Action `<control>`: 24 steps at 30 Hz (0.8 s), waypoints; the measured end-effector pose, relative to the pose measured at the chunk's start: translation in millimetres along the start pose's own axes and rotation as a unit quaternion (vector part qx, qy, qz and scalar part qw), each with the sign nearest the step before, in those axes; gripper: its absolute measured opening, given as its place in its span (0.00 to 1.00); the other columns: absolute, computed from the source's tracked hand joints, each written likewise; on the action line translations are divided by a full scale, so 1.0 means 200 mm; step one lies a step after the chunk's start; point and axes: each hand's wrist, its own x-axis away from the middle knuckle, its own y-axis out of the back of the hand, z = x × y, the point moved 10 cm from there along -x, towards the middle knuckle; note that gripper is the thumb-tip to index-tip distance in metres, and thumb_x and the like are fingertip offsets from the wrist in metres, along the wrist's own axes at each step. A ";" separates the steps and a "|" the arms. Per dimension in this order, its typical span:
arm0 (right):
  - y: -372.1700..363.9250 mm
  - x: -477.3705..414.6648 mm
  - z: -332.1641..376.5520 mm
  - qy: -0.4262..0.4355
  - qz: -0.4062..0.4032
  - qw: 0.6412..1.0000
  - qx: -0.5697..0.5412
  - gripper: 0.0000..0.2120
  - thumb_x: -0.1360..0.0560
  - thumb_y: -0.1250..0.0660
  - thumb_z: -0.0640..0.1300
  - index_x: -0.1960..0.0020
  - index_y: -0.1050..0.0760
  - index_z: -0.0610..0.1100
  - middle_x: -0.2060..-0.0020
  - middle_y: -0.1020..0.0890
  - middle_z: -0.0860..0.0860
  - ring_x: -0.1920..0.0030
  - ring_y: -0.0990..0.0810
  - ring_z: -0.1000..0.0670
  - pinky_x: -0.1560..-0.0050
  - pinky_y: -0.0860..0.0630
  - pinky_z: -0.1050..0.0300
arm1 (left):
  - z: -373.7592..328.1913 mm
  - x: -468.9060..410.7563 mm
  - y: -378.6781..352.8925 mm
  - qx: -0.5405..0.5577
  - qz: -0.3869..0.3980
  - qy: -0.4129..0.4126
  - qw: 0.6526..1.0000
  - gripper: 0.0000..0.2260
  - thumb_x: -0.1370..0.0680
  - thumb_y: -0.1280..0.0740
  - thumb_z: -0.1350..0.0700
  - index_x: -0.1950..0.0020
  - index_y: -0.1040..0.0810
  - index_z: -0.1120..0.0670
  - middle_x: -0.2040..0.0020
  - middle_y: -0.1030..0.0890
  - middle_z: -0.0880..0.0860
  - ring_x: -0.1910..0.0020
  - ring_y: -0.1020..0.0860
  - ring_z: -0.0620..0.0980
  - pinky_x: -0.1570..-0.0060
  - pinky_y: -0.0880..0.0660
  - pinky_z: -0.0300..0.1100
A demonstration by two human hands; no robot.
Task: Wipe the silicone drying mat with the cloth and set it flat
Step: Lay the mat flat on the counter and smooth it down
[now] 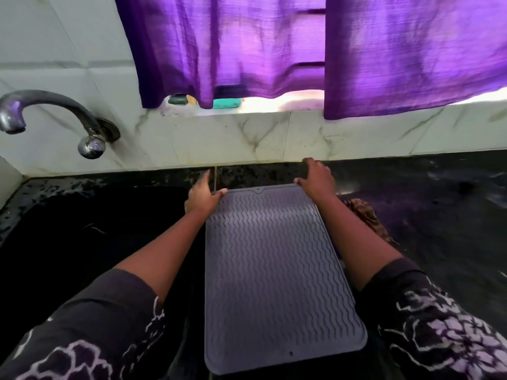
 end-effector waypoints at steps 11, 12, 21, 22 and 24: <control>-0.09 1.09 -0.51 -0.125 0.122 0.984 0.018 0.17 0.25 0.36 0.49 0.38 0.30 0.45 0.43 0.27 0.44 0.44 0.26 0.42 0.48 0.29 0.50 | 0.28 1.15 -0.28 0.231 0.046 0.127 0.963 0.32 0.25 0.31 0.55 0.24 0.42 0.54 0.25 0.42 0.57 0.28 0.40 0.57 0.29 0.40 0.57; -0.07 1.16 -0.54 -0.136 0.121 0.983 0.032 0.17 0.25 0.36 0.49 0.38 0.30 0.44 0.43 0.27 0.43 0.45 0.26 0.42 0.49 0.29 0.50 | 0.30 1.20 -0.28 0.254 0.037 0.131 0.958 0.32 0.25 0.31 0.57 0.24 0.42 0.54 0.25 0.41 0.57 0.28 0.38 0.57 0.30 0.39 0.56; -0.14 1.42 -0.78 -0.239 0.175 0.943 -0.154 0.15 0.27 0.32 0.50 0.48 0.26 0.40 0.52 0.19 0.44 0.52 0.21 0.44 0.49 0.24 0.47 | 0.51 1.46 -0.22 0.354 -0.001 0.243 0.903 0.27 0.25 0.32 0.62 0.28 0.37 0.55 0.37 0.25 0.60 0.45 0.23 0.56 0.49 0.25 0.49; -0.16 1.44 -0.78 -0.244 0.183 0.932 -0.198 0.13 0.27 0.32 0.48 0.49 0.24 0.40 0.53 0.18 0.44 0.54 0.20 0.44 0.48 0.24 0.46 | 0.52 1.47 -0.23 0.353 0.008 0.252 0.901 0.22 0.25 0.31 0.62 0.32 0.32 0.56 0.40 0.23 0.59 0.49 0.22 0.54 0.54 0.24 0.47; -0.18 1.45 -0.78 -0.229 0.185 0.932 -0.210 0.10 0.27 0.32 0.47 0.50 0.22 0.41 0.56 0.18 0.46 0.57 0.20 0.46 0.50 0.23 0.49 | 0.52 1.49 -0.24 0.315 0.037 0.251 0.915 0.14 0.25 0.31 0.61 0.41 0.26 0.58 0.49 0.20 0.57 0.59 0.22 0.51 0.66 0.27 0.42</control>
